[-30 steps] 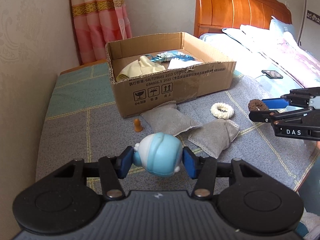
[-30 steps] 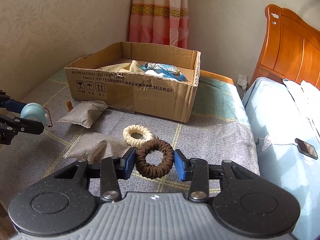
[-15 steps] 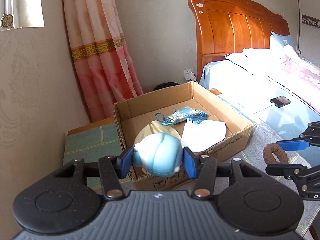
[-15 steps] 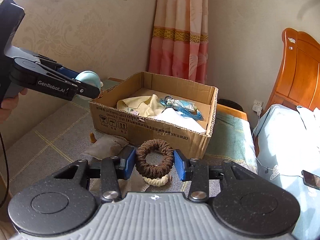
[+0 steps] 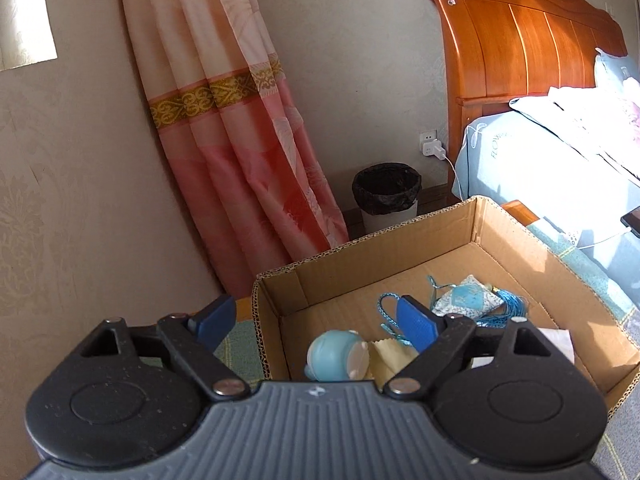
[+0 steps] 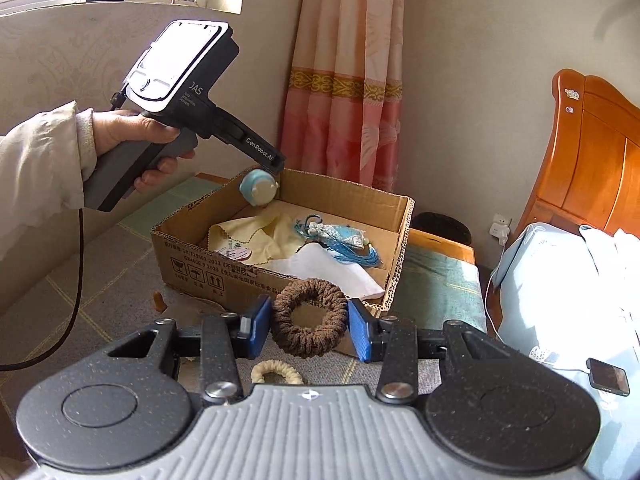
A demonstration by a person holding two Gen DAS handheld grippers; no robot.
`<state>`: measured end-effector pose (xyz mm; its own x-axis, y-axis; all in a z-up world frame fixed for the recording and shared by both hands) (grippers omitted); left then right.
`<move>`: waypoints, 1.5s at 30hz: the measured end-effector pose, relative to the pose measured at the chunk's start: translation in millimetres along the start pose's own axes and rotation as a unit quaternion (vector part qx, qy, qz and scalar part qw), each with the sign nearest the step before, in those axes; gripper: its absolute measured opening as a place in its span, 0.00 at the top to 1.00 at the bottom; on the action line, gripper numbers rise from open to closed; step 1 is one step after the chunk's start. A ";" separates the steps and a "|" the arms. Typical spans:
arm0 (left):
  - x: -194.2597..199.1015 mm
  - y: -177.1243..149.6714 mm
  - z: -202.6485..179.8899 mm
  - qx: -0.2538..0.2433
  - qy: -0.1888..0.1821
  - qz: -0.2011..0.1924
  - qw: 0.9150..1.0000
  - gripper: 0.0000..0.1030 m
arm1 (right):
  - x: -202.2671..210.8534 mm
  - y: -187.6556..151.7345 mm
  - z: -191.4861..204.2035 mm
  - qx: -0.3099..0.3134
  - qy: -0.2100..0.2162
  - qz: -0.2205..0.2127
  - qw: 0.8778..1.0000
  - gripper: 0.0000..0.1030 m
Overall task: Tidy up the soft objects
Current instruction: 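Grasp the brown hair tie with the right gripper while the left carries the toy into the box, then carry the brown hair tie into the box and open the right gripper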
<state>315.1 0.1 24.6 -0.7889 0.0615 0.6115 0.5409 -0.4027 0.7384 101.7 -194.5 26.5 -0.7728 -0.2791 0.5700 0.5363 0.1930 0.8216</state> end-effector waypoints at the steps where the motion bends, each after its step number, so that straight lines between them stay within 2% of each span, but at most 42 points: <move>1: -0.4 -1.0 -0.3 -0.004 0.001 0.001 1.000 0.15 | -0.4 0.1 -0.6 -0.001 0.000 0.000 1.000 0.55; 5: 20.5 -12.1 1.7 0.003 -0.009 -0.008 1.000 0.12 | -1.8 2.1 -1.8 -0.003 -0.002 0.001 1.000 0.55; 10: 71.9 -31.8 3.9 0.006 -0.005 -0.027 1.000 0.01 | -3.4 7.2 2.8 -0.001 0.000 -0.001 1.000 0.55; 14: 108.6 -60.8 -1.0 0.030 0.007 -0.027 0.999 0.01 | -3.6 15.4 7.9 -0.004 0.008 -0.004 1.000 0.55; 18: 132.6 -99.9 -10.0 0.061 0.024 -0.009 0.998 0.01 | -12.2 30.4 10.8 -0.006 0.017 -0.001 1.000 0.55; 23: 147.6 -136.0 -11.0 0.091 0.025 0.010 0.996 0.01 | -39.2 56.1 21.0 0.008 0.018 0.006 1.000 0.55; 34: 154.7 -172.0 -1.6 0.124 0.057 0.036 0.990 0.01 | -128.7 113.7 30.2 0.004 -0.001 0.034 0.999 0.54; 36: 156.2 -175.1 0.4 0.126 0.060 0.040 0.989 0.01 | -144.2 121.1 28.8 -0.005 -0.010 0.039 0.999 0.47; 38: 157.7 -176.4 2.4 0.129 0.061 0.038 0.989 0.01 | -154.1 123.6 27.5 -0.011 -0.018 0.050 0.999 0.32; 40: 159.7 -177.5 3.9 0.131 0.063 0.036 0.989 0.01 | -155.7 121.9 26.2 -0.013 -0.033 0.041 0.999 0.04; 42: 160.8 -178.0 5.8 0.135 0.063 0.034 0.988 0.01 | -152.0 118.1 24.9 -0.016 -0.037 0.033 0.999 0.00; 45: 161.7 -178.7 6.0 0.135 0.060 0.032 0.988 0.01 | -145.2 112.7 23.0 -0.026 -0.040 0.044 0.998 0.00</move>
<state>92.6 87.6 -6.7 -0.7712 -0.0715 0.6325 0.6355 -0.1422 0.7589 266.6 -110.6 36.4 -0.7451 -0.1872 0.6402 0.6187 0.1648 0.7682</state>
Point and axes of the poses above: each gripper's, at about its wrist camera, not at the fingertips, and x roughly against the way its jaws point, z to its left, y to its top, the point moved 2 cm from there along -x, roughly the way its jaws point, and after that the axes turned 7 degrees about -x, right-handed, at the moved point
